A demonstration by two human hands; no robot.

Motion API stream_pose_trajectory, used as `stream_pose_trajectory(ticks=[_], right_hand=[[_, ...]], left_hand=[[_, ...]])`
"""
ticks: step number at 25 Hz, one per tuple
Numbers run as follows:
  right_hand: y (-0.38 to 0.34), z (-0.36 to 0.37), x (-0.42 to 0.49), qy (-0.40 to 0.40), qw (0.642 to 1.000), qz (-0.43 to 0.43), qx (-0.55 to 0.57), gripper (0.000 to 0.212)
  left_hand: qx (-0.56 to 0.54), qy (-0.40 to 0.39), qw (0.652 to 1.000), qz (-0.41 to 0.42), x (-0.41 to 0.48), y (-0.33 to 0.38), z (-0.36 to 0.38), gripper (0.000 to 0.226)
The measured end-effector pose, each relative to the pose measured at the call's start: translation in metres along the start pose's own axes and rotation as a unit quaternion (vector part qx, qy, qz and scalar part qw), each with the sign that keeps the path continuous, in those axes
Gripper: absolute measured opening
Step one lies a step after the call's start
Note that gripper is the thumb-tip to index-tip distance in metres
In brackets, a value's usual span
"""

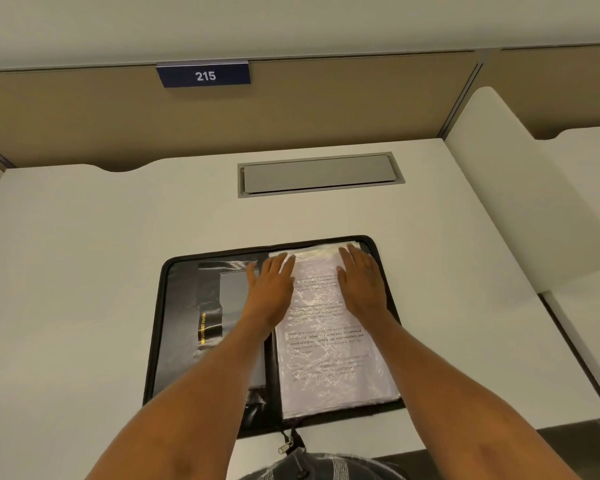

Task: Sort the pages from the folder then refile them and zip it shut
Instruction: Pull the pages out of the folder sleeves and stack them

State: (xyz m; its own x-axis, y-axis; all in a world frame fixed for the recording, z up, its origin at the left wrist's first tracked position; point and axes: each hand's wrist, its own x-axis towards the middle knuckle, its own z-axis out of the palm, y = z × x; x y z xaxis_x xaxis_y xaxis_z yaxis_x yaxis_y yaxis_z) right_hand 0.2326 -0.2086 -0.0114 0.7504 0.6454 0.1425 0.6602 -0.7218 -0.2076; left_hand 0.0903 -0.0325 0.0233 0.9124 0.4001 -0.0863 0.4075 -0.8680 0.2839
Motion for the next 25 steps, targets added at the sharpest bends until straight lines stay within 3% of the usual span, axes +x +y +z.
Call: stream_pose_trajectory(ticks=[9,13,19,25], right_hand=[[0.002,0.005,0.056,0.003,0.997,-0.065,-0.047,0.032],[0.000,0.003,0.066,-0.001,0.997,-0.070,-0.044,0.015],[0.001,-0.006,0.075,0.018,0.995,-0.087,-0.044,0.010],[0.007,-0.014,0.076,0.030,0.993,-0.114,-0.030,0.007]], left_hand=[[0.004,-0.002,1.000,0.024,0.070,0.010,0.008,0.043],[0.004,0.039,0.999,0.031,0.080,0.008,0.018,0.035],[-0.013,0.108,0.993,0.041,0.085,0.007,0.019,0.011],[-0.006,0.132,0.990,0.052,0.086,0.003,0.017,0.007]])
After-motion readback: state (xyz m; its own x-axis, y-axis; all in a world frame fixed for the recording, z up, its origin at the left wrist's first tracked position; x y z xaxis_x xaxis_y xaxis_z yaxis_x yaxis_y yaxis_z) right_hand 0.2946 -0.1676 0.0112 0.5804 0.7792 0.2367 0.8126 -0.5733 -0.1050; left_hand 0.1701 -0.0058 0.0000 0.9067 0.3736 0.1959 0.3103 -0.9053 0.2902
